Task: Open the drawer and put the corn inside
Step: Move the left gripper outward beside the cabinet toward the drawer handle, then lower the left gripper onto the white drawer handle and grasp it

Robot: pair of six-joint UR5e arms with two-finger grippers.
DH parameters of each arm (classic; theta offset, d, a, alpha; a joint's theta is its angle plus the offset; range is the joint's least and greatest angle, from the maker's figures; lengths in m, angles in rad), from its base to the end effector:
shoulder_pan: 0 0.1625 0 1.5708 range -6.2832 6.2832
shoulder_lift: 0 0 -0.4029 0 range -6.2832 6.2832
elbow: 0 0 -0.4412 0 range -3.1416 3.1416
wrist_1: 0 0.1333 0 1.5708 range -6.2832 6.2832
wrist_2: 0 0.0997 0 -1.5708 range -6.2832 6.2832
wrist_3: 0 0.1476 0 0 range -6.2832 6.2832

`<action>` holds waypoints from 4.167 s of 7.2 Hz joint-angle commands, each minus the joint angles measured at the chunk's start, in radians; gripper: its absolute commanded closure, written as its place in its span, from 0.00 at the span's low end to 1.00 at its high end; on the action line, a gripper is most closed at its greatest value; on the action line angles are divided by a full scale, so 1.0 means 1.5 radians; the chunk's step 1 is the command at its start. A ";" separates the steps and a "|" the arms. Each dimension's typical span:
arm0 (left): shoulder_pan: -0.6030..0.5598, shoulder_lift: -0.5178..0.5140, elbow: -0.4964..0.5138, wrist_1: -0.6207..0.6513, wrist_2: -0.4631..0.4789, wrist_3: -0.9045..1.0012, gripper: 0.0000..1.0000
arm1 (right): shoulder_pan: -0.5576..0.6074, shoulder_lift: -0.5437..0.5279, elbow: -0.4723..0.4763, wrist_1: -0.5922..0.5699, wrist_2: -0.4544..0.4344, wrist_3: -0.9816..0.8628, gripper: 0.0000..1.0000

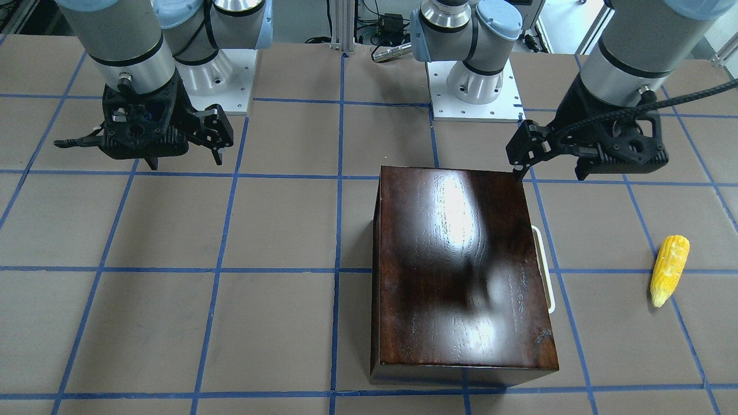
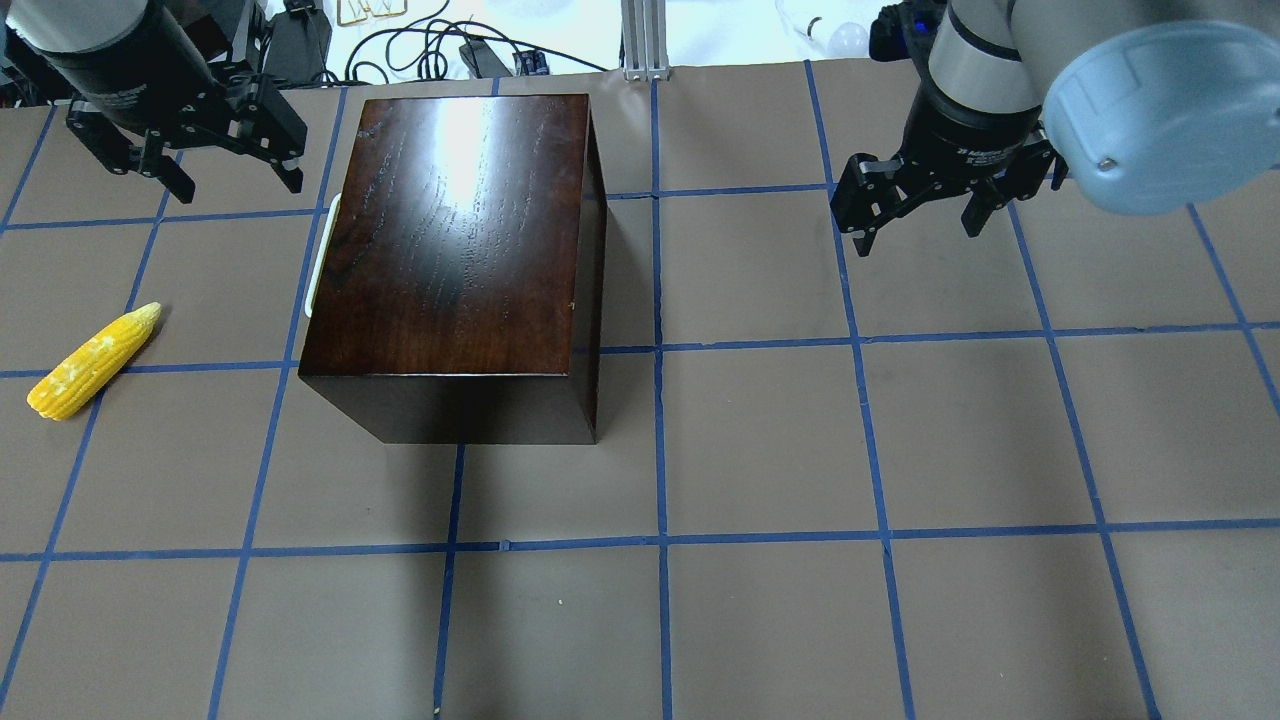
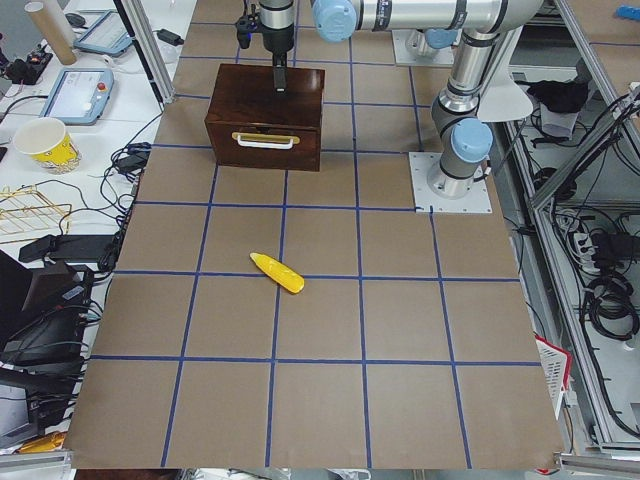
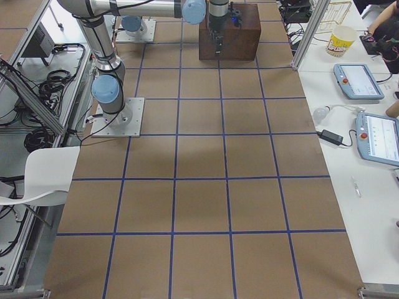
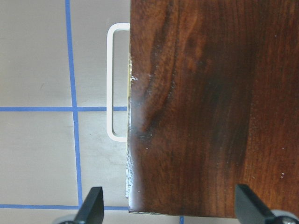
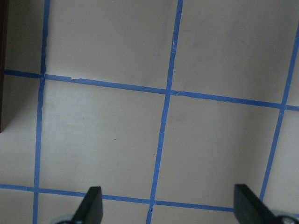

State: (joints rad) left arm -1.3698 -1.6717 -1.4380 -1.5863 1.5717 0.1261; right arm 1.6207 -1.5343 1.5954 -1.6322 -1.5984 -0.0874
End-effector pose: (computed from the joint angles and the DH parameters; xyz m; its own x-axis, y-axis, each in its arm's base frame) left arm -0.0140 -0.5985 0.4315 -0.9972 -0.0749 -0.0030 -0.0748 0.9971 -0.0161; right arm 0.1567 -0.5477 0.3907 -0.9902 -0.1368 0.0275 -0.1368 0.9906 0.0021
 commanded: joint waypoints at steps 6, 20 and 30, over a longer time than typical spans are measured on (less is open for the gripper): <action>0.119 -0.111 -0.011 0.129 -0.071 0.278 0.01 | -0.002 0.000 0.000 0.000 0.000 -0.001 0.00; 0.152 -0.158 -0.051 0.132 -0.197 0.354 0.00 | 0.001 0.000 0.000 0.000 0.000 0.000 0.00; 0.138 -0.197 -0.076 0.133 -0.247 0.361 0.00 | -0.002 0.000 0.000 0.000 0.000 0.000 0.00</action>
State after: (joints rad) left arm -1.1604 -1.9581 -1.5522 -1.3863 1.2134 0.6675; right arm 1.6192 -1.5340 1.5957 -1.6322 -1.5984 -0.0874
